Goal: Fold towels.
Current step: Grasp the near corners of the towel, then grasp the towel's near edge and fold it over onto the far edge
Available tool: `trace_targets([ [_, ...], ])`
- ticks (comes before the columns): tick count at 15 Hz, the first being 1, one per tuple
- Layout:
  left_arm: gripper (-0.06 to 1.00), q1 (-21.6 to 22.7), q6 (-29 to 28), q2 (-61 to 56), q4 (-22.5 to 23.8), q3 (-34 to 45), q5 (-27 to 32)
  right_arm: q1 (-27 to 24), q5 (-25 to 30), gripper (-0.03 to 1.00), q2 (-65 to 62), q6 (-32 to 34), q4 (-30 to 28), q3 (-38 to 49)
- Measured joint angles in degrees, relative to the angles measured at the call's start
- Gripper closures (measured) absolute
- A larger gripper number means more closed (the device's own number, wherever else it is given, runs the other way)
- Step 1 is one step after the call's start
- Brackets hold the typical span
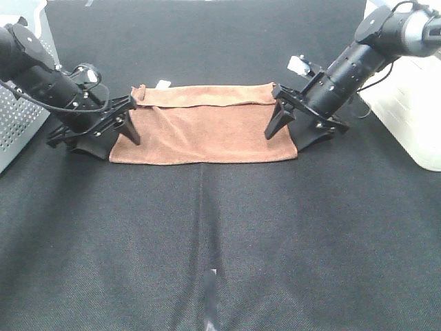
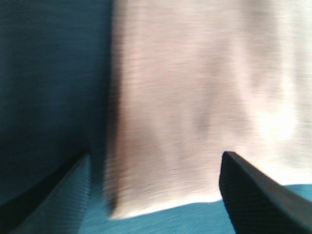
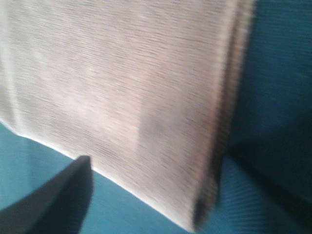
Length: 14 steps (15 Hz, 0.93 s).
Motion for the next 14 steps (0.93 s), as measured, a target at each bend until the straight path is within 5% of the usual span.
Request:
trace_targets([
  [2, 0.31, -0.63, 1.15, 0.46, -1.09, -0.11, -0.4, 0.8, -0.74, 0.47, 0.57, -0.46, 0.74, 0.0],
  [3, 0.43, -0.92, 1.2, 0.69, -1.32, -0.11, -0.57, 1.2, -1.32, 0.59, 0.86, -0.57, 0.74, 0.0],
  [4, 0.7, -1.09, 1.2, 0.97, -1.15, -0.11, -0.63, 1.26, -1.6, 0.77, 1.2, -0.57, 0.69, 0.0],
  [5, 0.85, -1.09, 1.26, 0.97, -0.63, 0.0, -0.57, 1.26, -1.66, 0.89, 1.2, -0.57, 0.52, 0.0],
  [6, 0.92, -1.09, 1.32, 0.97, 0.23, 0.0, -0.34, 1.26, -1.66, 0.96, 1.2, -0.46, 0.17, 0.11],
  [14, 0.92, -0.4, 2.12, -6.42, 6.07, 6.07, 7.85, 1.26, 4.58, 0.97, -3.67, 3.55, -5.84, 2.98],
])
